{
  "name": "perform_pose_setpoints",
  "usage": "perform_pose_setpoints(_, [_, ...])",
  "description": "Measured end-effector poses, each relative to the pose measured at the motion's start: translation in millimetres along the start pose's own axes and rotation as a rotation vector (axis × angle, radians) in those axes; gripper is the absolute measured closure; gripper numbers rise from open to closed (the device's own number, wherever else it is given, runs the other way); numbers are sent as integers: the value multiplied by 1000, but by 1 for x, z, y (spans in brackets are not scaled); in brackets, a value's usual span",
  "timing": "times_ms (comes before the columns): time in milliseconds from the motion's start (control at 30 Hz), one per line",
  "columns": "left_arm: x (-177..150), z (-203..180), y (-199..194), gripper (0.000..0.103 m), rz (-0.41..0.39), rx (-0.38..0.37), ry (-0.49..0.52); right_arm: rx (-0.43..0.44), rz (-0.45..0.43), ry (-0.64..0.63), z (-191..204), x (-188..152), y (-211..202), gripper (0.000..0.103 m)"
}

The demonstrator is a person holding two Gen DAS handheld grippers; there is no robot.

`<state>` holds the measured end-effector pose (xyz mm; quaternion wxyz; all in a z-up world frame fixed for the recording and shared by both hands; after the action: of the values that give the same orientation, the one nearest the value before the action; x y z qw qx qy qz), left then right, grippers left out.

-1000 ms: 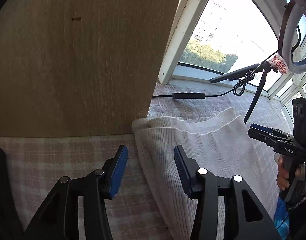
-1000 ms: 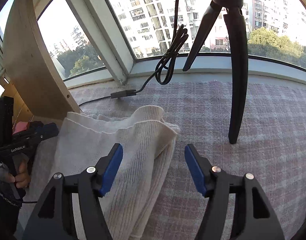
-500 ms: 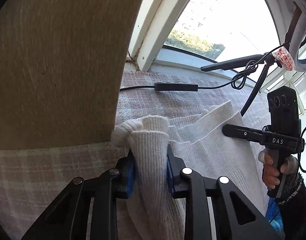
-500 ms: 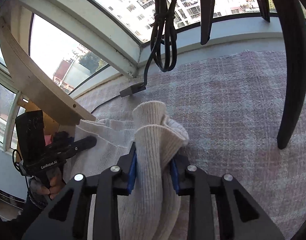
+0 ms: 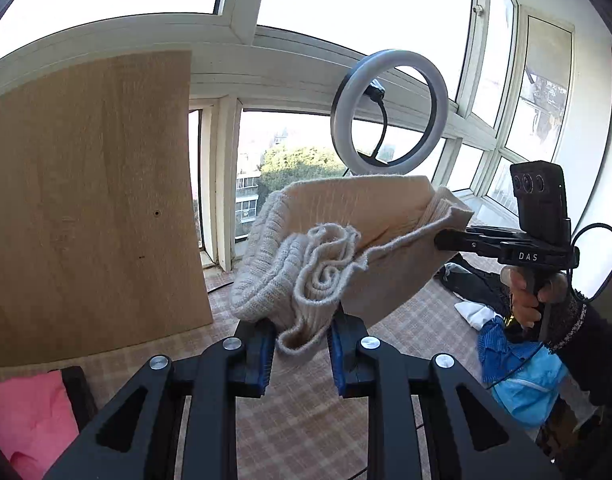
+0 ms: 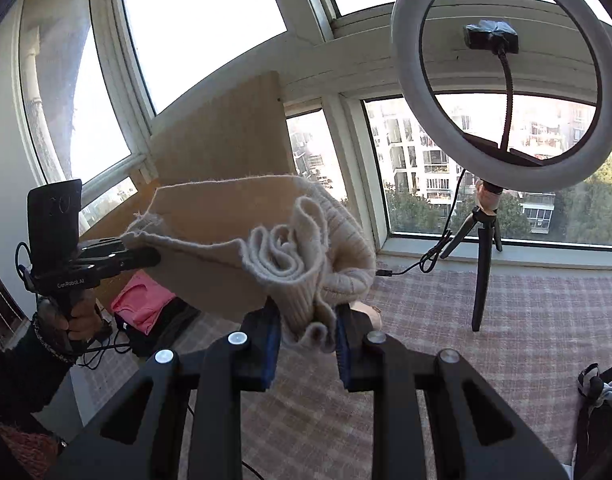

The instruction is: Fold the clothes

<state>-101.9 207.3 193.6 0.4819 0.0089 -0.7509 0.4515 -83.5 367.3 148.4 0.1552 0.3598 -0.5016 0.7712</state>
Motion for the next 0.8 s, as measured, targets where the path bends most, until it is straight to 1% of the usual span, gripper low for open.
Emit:
perform_pose_setpoints(33, [-26,-11,1,73,30,4,28,-27,39,-21,9,-24,0,76])
perform_pose_setpoints(67, [-63,-19,5,65,108,0,41,-56,111,-25,12,-59,3,67])
perform_pose_setpoints(100, [-104,-24,10,64,211,-8,39,-86,202,-18,11,-99,9,65])
perform_pose_setpoints(133, [-146,-29,13,65,313,-20,24,-116,293,-11,10,-140,14,65])
perform_pose_setpoints(167, [-188,-31,14,66,405,-31,-9,-112,341,24,10,-168,13,65])
perform_pose_setpoints(200, [-221,-30,12,66,473,-29,-46,-86,362,75,11,-187,7,65])
perform_pose_setpoints(233, [-241,-26,8,67,509,-25,-93,-61,383,126,11,-207,2,65])
perform_pose_setpoints(267, [-255,-22,1,71,526,-27,-151,-45,373,170,10,-217,-6,65])
perform_pose_setpoints(300, [-262,-18,-6,71,524,-31,-198,-41,346,197,7,-217,-14,65])
perform_pose_setpoints(367, [-254,-12,-16,71,467,-17,-233,-41,307,232,2,-208,-19,65])
perform_pose_setpoints(467, [-227,-11,-16,71,385,-26,-222,8,253,288,-2,-187,-11,65])
perform_pose_setpoints(567, [-198,-14,4,71,327,-27,-191,19,237,320,-6,-170,14,66])
perform_pose_setpoints(600, [-192,-17,18,71,314,-26,-189,26,234,332,-6,-166,24,66])
perform_pose_setpoints(667, [-184,-25,46,71,311,-40,-185,40,231,351,-7,-161,44,66])
perform_pose_setpoints(700, [-185,-28,57,70,323,-45,-187,37,241,347,-6,-161,54,66])
perform_pose_setpoints(767, [-195,-29,74,69,365,-47,-197,26,273,332,-4,-165,72,66])
perform_pose_setpoints(800, [-200,-30,83,68,387,-48,-202,26,308,329,-2,-172,81,66])
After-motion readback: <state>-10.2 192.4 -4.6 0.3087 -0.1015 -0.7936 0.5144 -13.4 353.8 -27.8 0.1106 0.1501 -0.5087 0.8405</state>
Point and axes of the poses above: each gripper's, at about its wrist camera, not at the fingertips, and y roughly the way its jaws point, z to its left, x to its top, the point moved 9 cm from there along y, roughly the way its jaws point, and after that the axes turned 8 degrees about z, right-handed, at the moved point
